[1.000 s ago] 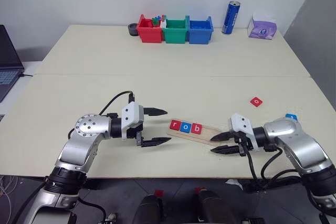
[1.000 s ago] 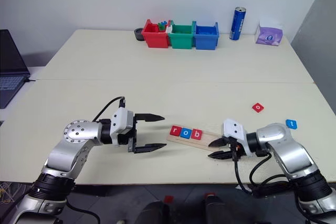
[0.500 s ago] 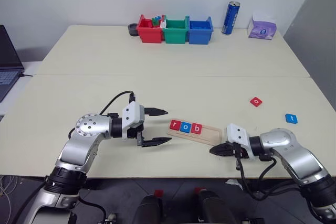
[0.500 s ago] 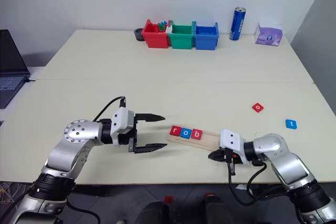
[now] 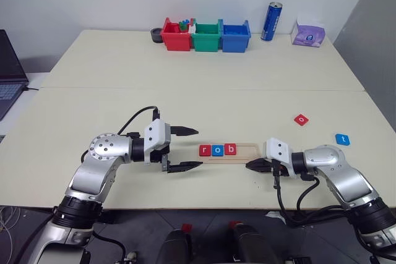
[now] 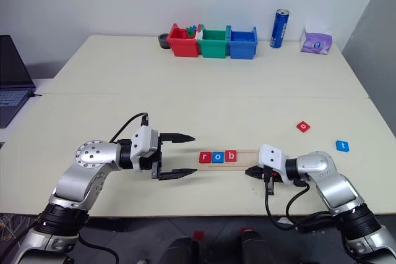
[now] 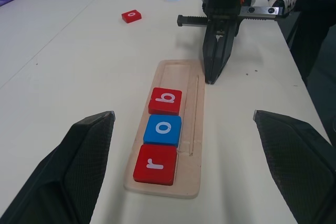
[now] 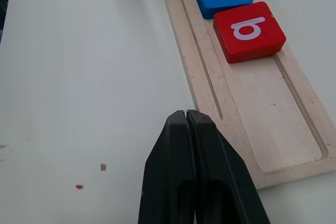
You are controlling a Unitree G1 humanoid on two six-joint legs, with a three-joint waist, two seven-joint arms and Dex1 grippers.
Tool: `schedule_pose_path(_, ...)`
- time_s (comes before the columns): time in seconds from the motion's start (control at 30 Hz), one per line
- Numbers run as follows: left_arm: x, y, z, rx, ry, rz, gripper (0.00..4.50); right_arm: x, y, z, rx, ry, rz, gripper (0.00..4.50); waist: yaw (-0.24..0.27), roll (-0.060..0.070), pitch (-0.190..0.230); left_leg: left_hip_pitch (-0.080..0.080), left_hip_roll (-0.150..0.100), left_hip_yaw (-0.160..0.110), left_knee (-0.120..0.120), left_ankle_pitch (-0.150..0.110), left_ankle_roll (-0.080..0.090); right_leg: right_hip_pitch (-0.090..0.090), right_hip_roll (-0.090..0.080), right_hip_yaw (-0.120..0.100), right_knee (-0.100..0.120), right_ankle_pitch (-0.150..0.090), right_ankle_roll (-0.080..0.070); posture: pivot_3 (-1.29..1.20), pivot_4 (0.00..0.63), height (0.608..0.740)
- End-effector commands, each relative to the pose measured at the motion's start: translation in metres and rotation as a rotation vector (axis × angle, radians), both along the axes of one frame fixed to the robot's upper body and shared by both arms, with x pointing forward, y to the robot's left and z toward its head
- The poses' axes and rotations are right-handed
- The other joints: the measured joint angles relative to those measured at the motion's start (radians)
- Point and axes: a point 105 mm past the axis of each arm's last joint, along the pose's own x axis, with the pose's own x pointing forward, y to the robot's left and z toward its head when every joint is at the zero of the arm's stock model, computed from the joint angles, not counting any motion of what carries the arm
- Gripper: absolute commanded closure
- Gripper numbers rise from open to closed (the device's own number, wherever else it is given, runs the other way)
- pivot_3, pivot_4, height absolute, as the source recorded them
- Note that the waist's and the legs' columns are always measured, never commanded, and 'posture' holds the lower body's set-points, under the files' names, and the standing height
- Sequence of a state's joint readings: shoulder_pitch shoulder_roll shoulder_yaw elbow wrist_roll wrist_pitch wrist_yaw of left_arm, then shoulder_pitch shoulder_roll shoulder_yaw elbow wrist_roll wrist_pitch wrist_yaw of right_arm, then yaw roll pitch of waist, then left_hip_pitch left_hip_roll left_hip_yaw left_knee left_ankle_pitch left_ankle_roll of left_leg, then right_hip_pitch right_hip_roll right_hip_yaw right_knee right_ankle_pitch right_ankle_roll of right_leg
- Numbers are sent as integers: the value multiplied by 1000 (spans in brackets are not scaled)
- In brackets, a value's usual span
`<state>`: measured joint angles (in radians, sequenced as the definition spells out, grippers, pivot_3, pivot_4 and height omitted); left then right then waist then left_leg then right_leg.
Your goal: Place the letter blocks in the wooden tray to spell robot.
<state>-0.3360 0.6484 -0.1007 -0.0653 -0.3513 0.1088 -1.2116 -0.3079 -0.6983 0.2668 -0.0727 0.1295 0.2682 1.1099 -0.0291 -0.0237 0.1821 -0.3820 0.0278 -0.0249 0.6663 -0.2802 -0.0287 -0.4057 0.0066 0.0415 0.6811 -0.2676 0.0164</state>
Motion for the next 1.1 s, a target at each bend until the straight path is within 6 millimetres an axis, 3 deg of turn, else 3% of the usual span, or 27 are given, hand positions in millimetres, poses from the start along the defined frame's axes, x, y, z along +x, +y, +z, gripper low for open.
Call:
schedule_pose_path(0.03, 0, -2, 10, -12, -39, -13, 0, 5, -6, 3, -21, -19, -21, 4430, 0, 0, 0, 0, 0, 0, 0, 0, 0, 0, 0, 0, 0, 0, 0, 0, 150, 740)
schedule_pose_path(0.23, 2, -2, 10, -11, -40, -11, 0, -6, -2, 13, 20, 43, 35, 4430, 0, 0, 0, 0, 0, 0, 0, 0, 0, 0, 0, 0, 0, 0, 0, 0, 150, 740)
schedule_pose_path(0.43, 2, 1, 11, -8, -43, -3, 0, -10, 14, 47, 141, 127, 66, 4271, -3, 0, 0, 0, 1, -1, 0, 0, 0, 0, 0, 0, 0, 0, 0, 0, 150, 740)
schedule_pose_path(0.5, 3, 1, 11, -8, -44, -1, 0, 1, 21, 57, 174, 102, 40, 3875, -4, 0, 0, 0, 0, -1, 0, 0, 0, 0, 0, 0, 0, 0, 0, 0, 150, 740)
schedule_pose_path(0.6, 4, 2, 11, -8, -45, 1, 0, 21, 31, 63, 199, 45, 8, 2885, -3, 0, 0, 0, 1, -1, 0, 0, 0, 0, 1, 0, 0, 0, -1, 0, 150, 740)
schedule_pose_path(0.77, 4, 3, 10, -5, -48, 3, 0, 37, 38, 57, 182, -12, -7, 1027, 4, 0, 0, -2, 1, 0, 0, 0, 0, -1, -1, -1, -1, 1, -1, 0, 150, 740)
schedule_pose_path(0.9, 3, 4, 11, -3, -49, 6, 0, 48, 41, 52, 167, -58, -22, 32, 1, 0, 0, -3, 1, 0, -1, 0, 0, -2, -2, -1, 0, 1, -1, 0, 150, 740)
schedule_pose_path(0.97, 2, 4, 11, -2, -49, 6, 0, 51, 43, 49, 167, -67, -22, 107, 1, 0, 0, -2, 1, 0, -1, 0, 0, -2, -2, -1, 0, 1, -1, 0, 150, 740)
schedule_pose_path(1.1, 0, 5, 11, 1, -49, 10, 0, 54, 48, 49, 190, -64, -18, 1231, 0, 0, 0, -2, 1, 0, -1, 0, 0, -2, -1, -1, 0, 1, -1, 0, 150, 740)
